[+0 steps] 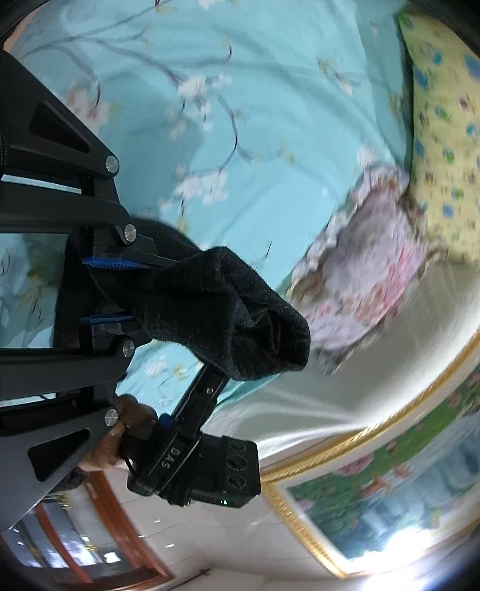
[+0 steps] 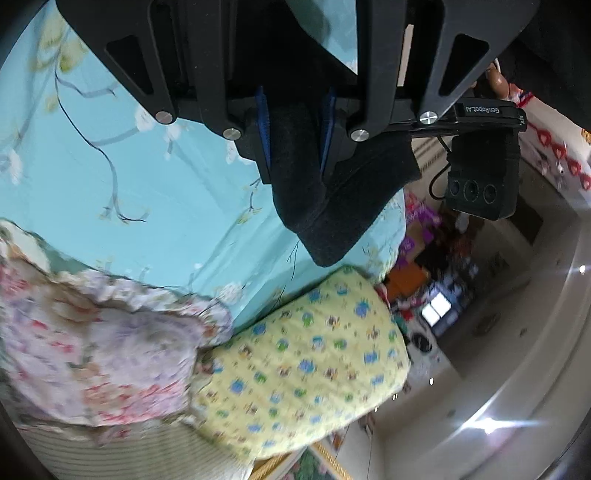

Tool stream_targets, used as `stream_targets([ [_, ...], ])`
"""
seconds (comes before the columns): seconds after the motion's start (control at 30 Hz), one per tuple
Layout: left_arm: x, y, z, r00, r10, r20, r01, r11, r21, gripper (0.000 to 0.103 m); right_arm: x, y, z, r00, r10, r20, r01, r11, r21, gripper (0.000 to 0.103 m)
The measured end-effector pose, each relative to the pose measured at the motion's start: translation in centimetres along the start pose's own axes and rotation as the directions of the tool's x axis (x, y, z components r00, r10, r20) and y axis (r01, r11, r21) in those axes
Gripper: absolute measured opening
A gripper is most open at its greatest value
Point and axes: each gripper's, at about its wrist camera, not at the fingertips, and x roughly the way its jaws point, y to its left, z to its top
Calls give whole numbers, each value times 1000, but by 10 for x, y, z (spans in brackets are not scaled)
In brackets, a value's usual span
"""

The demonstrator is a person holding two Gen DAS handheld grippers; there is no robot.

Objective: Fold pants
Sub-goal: 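Grasp the folded end with the right tool while the left tool grasps beside it, then lift the folded end with both tools and fold it over the rest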

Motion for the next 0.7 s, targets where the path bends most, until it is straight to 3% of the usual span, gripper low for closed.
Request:
stream_targets([
  [0.37,41,-96,-44,992,-50,-115,70,982,176,17,-95,-29,-53,982,-52,183,33,994,106,25],
  [0.7,85,-153,-85,974,-48,-219,110,954,281,18,-158,-58,-106,955,-112,276,57,978,200,24],
])
